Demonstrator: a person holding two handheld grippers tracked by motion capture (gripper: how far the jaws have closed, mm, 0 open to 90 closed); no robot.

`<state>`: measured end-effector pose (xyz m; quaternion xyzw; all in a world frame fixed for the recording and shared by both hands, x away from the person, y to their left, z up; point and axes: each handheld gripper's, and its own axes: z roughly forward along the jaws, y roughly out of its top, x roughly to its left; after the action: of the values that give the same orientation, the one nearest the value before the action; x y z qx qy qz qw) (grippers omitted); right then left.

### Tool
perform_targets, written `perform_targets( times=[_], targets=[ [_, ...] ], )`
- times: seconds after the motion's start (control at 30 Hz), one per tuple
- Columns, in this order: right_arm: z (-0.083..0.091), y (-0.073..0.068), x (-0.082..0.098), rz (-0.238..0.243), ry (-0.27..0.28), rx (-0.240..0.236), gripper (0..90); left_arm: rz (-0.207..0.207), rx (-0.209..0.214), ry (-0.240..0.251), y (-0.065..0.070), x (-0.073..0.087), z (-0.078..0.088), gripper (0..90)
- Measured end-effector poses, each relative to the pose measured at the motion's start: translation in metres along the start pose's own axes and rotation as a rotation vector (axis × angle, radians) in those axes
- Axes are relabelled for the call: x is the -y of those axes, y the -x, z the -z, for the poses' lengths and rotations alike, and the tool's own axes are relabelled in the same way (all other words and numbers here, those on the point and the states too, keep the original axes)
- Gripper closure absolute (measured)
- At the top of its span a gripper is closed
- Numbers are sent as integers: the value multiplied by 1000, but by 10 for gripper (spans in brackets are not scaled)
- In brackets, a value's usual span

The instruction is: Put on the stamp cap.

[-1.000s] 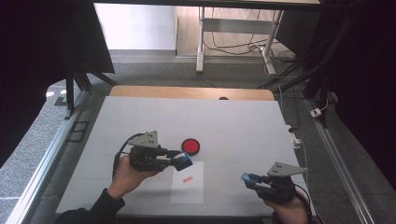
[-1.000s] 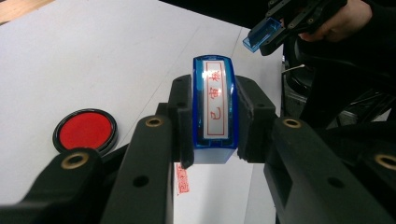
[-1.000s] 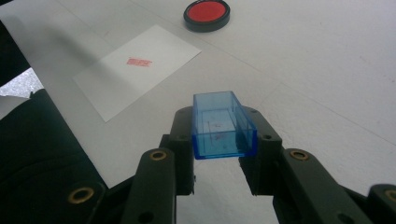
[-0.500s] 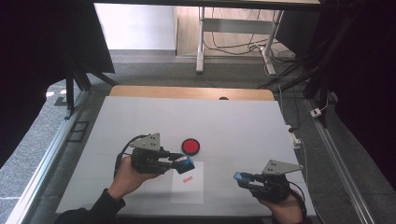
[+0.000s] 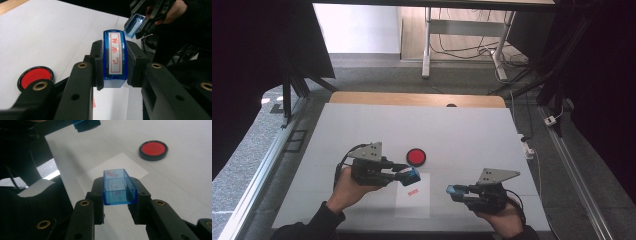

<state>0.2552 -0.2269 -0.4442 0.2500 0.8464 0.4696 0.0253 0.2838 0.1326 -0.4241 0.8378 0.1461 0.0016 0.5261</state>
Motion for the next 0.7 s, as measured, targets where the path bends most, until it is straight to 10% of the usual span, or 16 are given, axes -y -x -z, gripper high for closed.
perform_targets(
  times=[0.7],
  targets=[
    [-45,-10,-21,81,-34,-163,690,-59,73,15,3,-1,-1,707]
  ],
)
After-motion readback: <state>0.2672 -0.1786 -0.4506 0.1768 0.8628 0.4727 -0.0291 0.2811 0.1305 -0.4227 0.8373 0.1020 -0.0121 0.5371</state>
